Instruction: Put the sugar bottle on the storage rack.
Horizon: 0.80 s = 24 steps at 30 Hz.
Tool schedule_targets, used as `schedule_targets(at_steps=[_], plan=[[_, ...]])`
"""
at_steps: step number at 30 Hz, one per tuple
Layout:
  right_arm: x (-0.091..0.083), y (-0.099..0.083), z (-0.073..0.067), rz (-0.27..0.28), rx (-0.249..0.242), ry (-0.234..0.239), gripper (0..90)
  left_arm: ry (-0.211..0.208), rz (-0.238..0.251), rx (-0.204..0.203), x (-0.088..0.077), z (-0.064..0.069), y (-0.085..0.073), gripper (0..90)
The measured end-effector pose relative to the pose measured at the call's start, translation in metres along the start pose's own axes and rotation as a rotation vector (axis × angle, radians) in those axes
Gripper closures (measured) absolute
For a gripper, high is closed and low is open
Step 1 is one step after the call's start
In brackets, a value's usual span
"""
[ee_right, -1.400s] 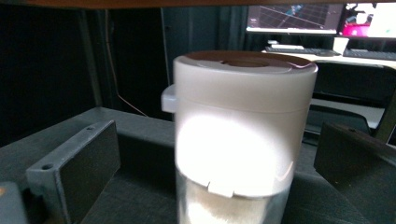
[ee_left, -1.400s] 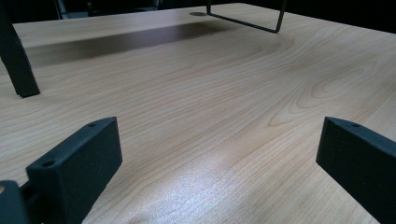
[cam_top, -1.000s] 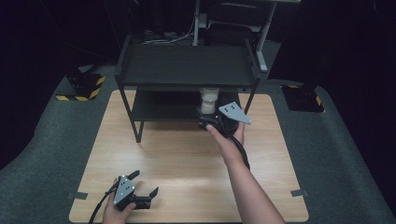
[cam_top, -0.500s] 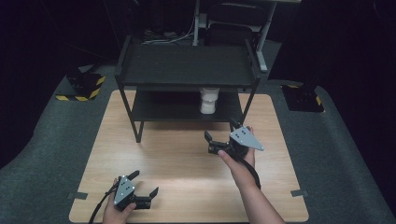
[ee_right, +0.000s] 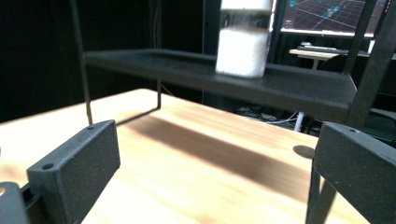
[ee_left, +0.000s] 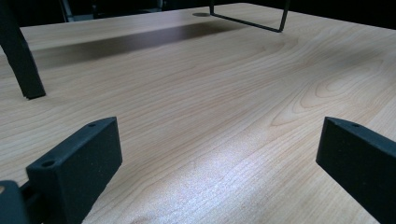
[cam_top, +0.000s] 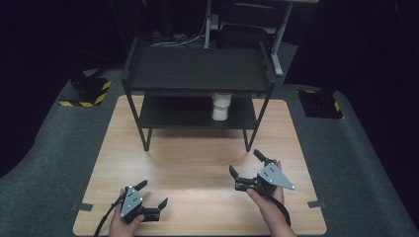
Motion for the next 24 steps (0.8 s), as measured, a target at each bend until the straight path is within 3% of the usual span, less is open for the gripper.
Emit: schedule_targets(at_steps=[5,19,24], plan=[[-0.013,-0.018,0.000,-0.017,-0.011,0.000,0.0,0.001,0.000,0.001,0.000,0.000,0.000,0.5],[-0.029,-0.070,0.008,-0.116,0.027,-0.080,0.0,-0.002,-0.002,0.006,0.000,0.001,0.000,0.5],[-0.029,-0.085,0.014,-0.195,0.050,-0.103,0.0,-0.007,-0.005,0.005,0.000,0.000,0.001,0.5]])
Point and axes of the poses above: each handheld gripper's, and its own axes: x roughly forward along the jaws, y roughly out of its top, z roughly to its right, the point moved 8 cm from there along x, roughly forward along the jaws, and after that the axes turned 9 degrees about -z, right-handed, at the moved point
